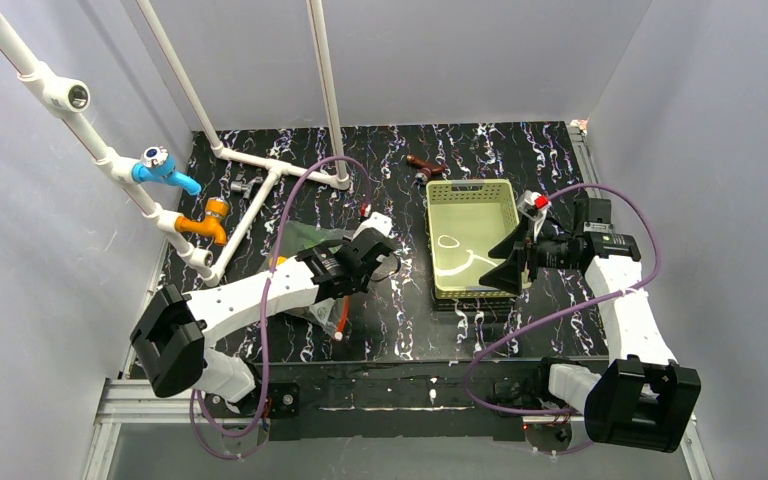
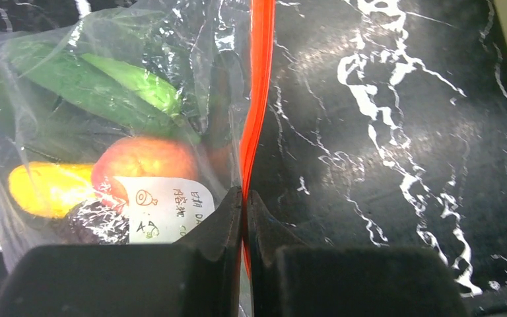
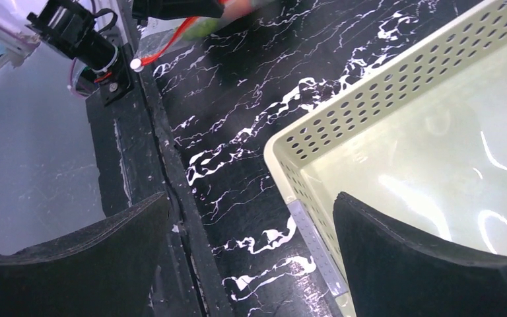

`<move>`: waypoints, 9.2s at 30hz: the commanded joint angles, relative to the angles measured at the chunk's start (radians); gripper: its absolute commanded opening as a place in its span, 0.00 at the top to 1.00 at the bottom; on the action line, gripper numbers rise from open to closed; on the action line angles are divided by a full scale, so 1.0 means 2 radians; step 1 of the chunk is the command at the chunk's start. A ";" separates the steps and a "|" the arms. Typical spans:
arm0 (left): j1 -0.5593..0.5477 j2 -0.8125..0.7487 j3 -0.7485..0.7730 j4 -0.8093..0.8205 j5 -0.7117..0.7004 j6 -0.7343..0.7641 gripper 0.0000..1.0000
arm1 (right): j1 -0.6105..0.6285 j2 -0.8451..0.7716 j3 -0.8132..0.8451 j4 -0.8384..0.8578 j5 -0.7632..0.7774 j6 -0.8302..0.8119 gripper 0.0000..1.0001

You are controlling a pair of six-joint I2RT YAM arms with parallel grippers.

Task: Open the zip-top bag and remove the fake food
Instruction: Pick up the zipper food storage bag at the center of the board, then unzip the zipper food storage bag at the center of the board.

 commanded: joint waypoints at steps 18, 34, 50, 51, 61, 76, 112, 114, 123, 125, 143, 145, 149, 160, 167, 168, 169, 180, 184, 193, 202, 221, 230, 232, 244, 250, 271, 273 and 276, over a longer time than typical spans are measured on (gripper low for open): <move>-0.003 -0.054 0.005 0.024 0.174 0.014 1.00 | 0.023 0.002 0.022 -0.071 -0.037 -0.099 0.00; -0.003 -0.066 0.002 0.027 0.219 0.023 1.00 | 0.028 0.002 0.022 -0.096 -0.044 -0.139 0.01; -0.003 -0.109 -0.025 0.047 0.259 0.029 1.00 | 0.095 0.079 0.158 -0.323 -0.011 -0.513 0.00; -0.003 -0.112 -0.026 0.048 0.271 0.029 1.00 | 0.102 0.083 0.164 -0.323 -0.013 -0.513 0.00; 0.001 -0.132 -0.032 0.048 0.307 0.055 1.00 | 0.174 0.117 0.210 -0.275 0.057 -0.486 0.00; 0.026 -0.146 -0.034 0.073 0.400 0.032 1.00 | 0.314 0.179 0.249 -0.140 0.099 -0.381 0.00; 0.082 -0.215 -0.069 0.098 0.427 -0.020 0.56 | 0.351 0.152 0.156 0.046 0.122 -0.147 0.99; 0.083 -0.230 -0.063 0.086 0.418 -0.014 0.35 | 0.347 0.152 0.151 0.053 0.116 -0.138 0.99; 0.087 -0.306 -0.019 -0.010 0.343 0.043 0.02 | 0.326 0.155 0.140 0.089 0.090 -0.092 0.99; 0.088 -0.328 -0.017 -0.029 0.329 0.067 0.02 | 0.317 0.158 0.136 0.109 0.085 -0.068 0.99; 0.088 -0.526 -0.239 0.134 0.377 0.206 0.02 | 0.278 0.193 0.119 0.252 0.063 0.121 0.99; 0.087 -0.521 -0.251 0.156 0.423 0.209 0.02 | 0.278 0.192 0.117 0.263 0.064 0.132 0.99; 0.087 -0.509 -0.281 0.217 0.490 0.202 0.02 | 0.278 0.193 0.113 0.287 0.064 0.165 0.99; 0.058 -0.531 -0.312 0.213 0.427 0.296 0.02 | 0.277 0.201 0.114 0.327 0.065 0.240 0.99; 0.035 -0.502 -0.304 0.238 0.375 0.310 0.08 | 0.277 0.206 0.108 0.366 0.065 0.300 0.99; 0.031 -0.493 -0.303 0.242 0.373 0.307 0.09 | 0.277 0.206 0.107 0.370 0.065 0.304 0.99; 0.027 -0.483 -0.302 0.250 0.368 0.303 0.10 | 0.277 0.207 0.107 0.373 0.065 0.310 0.99; -0.010 -0.427 -0.300 0.294 0.306 0.293 0.54 | 0.277 0.206 0.101 0.379 0.063 0.316 0.99; -0.010 -0.433 -0.297 0.282 0.297 0.283 0.87 | 0.276 0.204 0.113 0.342 0.051 0.281 0.99; -0.010 -0.464 -0.293 0.267 0.286 0.250 1.00 | 0.273 0.188 0.186 0.144 0.027 0.069 0.47; -0.010 -0.427 -0.251 0.248 0.287 0.210 1.00 | 0.271 0.164 0.316 -0.123 0.048 -0.154 0.02; -0.010 -0.391 -0.209 0.256 0.275 0.133 1.00 | 0.383 0.194 0.404 -0.243 -0.026 -0.224 0.02; -0.010 -0.384 -0.214 0.270 0.287 0.122 1.00 | 0.418 0.197 0.388 -0.220 0.011 -0.211 0.02; -0.010 -0.382 -0.213 0.270 0.288 0.121 1.00 | 0.423 0.199 0.390 -0.219 0.013 -0.211 0.02; -0.010 -0.389 -0.219 0.271 0.295 0.112 1.00 | 0.437 0.204 0.391 -0.211 0.042 -0.203 0.02; -0.009 -0.387 -0.219 0.268 0.302 0.110 1.00 | 0.438 0.203 0.387 -0.208 0.056 -0.203 0.01; -0.005 -0.377 -0.208 0.268 0.331 0.098 1.00 | 0.457 0.223 0.425 -0.212 0.100 -0.202 0.02; -0.004 -0.375 -0.207 0.269 0.334 0.097 1.00 | 0.459 0.219 0.420 -0.209 0.107 -0.202 0.02; -0.003 -0.370 -0.204 0.270 0.339 0.095 1.00 | 0.462 0.218 0.419 -0.207 0.123 -0.203 0.02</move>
